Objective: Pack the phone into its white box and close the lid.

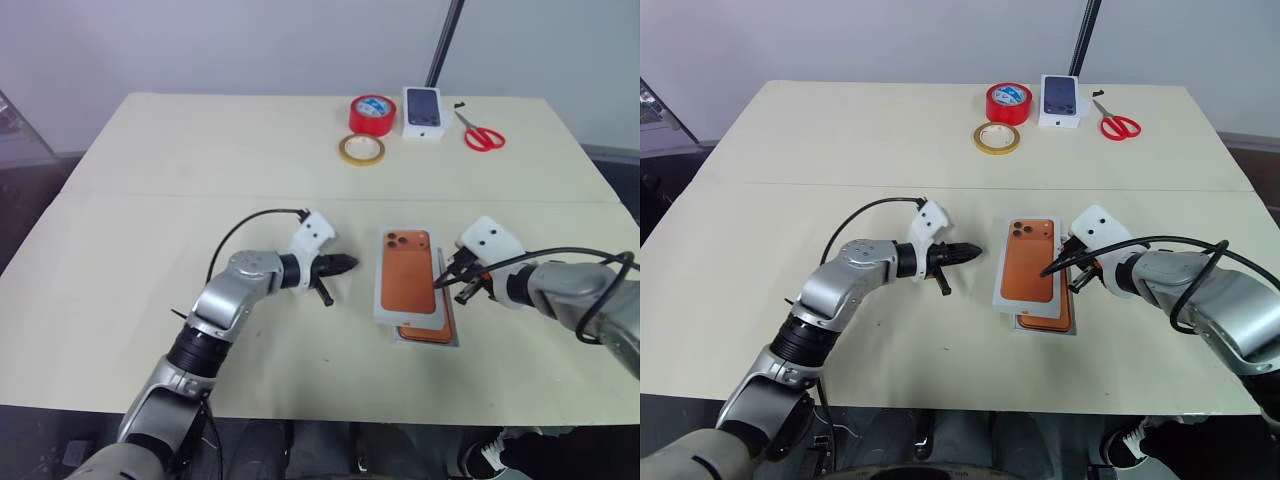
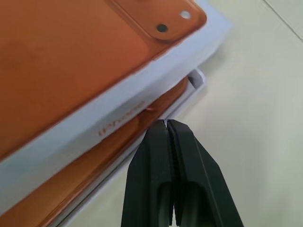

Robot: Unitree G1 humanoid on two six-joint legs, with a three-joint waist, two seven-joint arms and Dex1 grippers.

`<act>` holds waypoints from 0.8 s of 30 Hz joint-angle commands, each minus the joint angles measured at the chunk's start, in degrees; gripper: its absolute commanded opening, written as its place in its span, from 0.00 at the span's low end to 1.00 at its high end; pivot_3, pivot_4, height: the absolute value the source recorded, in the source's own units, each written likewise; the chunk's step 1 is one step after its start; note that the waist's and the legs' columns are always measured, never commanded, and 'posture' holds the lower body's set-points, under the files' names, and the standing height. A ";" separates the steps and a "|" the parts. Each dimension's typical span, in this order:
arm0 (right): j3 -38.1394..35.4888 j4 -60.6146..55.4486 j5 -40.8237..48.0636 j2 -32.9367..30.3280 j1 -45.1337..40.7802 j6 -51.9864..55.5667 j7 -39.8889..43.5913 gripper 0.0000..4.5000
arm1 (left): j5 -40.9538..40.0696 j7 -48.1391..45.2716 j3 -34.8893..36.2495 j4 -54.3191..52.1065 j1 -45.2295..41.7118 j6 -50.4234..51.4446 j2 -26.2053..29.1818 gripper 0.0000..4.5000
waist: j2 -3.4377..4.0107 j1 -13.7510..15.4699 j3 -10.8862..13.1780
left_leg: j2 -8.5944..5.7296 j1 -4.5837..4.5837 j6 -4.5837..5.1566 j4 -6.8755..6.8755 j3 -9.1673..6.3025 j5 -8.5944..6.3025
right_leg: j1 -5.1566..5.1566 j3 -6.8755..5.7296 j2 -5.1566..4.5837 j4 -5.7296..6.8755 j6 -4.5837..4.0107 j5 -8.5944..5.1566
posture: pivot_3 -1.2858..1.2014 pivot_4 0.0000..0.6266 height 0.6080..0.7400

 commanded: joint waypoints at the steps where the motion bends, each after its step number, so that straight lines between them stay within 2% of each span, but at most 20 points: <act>1: -1.46 -2.55 -2.13 1.17 -0.99 0.33 1.82 0.02 | 1.38 0.03 -1.13 1.65 -2.19 -2.71 -2.08 0.02 | 0.00 -0.11 0.00 | 0.00 0.00 0.00 -0.01 0.00 0.00 | 0.00 0.00 0.00 0.00 0.00 0.00 | 0.52 0.24 0.83; 4: -1.95 -4.06 -3.18 2.16 -1.00 1.08 3.11 0.02 | 1.05 -0.92 -1.25 2.36 -2.98 -3.43 -3.44 0.02 | 0.00 -0.21 0.00 | 0.01 0.00 0.00 -0.02 -0.01 0.00 | -0.02 0.00 0.00 0.00 0.00 0.00 | 0.52 0.24 0.83; 12: -3.50 -8.80 -5.04 2.16 0.73 3.76 6.28 0.02 | 0.60 -4.62 -3.26 -1.62 -2.33 -3.31 -2.86 0.02 | 0.00 -0.10 0.00 | 0.01 0.00 0.00 -0.02 0.00 0.00 | -0.02 0.01 0.00 0.02 0.00 0.00 | 0.52 0.24 0.83; 24: -8.41 -13.19 -6.95 1.73 6.34 7.29 8.88 0.02 | 1.17 -6.61 -6.06 -2.62 -3.35 -2.74 -4.47 0.02 | 0.00 -0.10 0.00 | 0.00 0.01 0.00 0.00 -0.01 0.00 | 0.01 0.01 -0.01 0.02 0.00 0.00 | 0.52 0.24 0.83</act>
